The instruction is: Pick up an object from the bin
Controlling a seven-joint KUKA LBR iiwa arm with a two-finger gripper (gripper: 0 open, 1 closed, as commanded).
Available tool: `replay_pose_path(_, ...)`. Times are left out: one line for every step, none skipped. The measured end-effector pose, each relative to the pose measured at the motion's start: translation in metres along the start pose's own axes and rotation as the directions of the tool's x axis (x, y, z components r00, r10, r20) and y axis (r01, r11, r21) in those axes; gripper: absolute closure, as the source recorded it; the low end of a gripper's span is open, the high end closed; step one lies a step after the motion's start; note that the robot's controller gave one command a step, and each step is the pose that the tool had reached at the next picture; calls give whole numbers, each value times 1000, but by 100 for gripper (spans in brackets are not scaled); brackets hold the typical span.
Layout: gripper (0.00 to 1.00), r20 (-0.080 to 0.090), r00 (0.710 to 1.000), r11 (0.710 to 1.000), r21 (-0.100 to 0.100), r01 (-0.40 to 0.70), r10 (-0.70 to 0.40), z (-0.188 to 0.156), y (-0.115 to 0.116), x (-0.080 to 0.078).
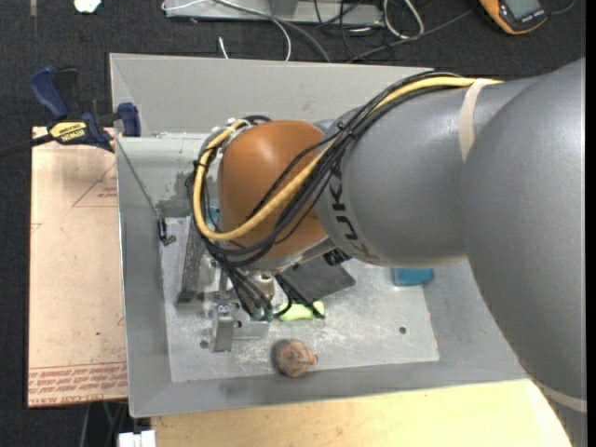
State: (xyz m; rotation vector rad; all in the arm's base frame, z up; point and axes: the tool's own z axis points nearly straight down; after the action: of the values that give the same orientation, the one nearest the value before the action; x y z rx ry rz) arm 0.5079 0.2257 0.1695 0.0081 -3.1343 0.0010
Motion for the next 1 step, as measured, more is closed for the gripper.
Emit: replay_pose_path(0,7,1000,1000,-2,-5,5,-5,-1,-2)
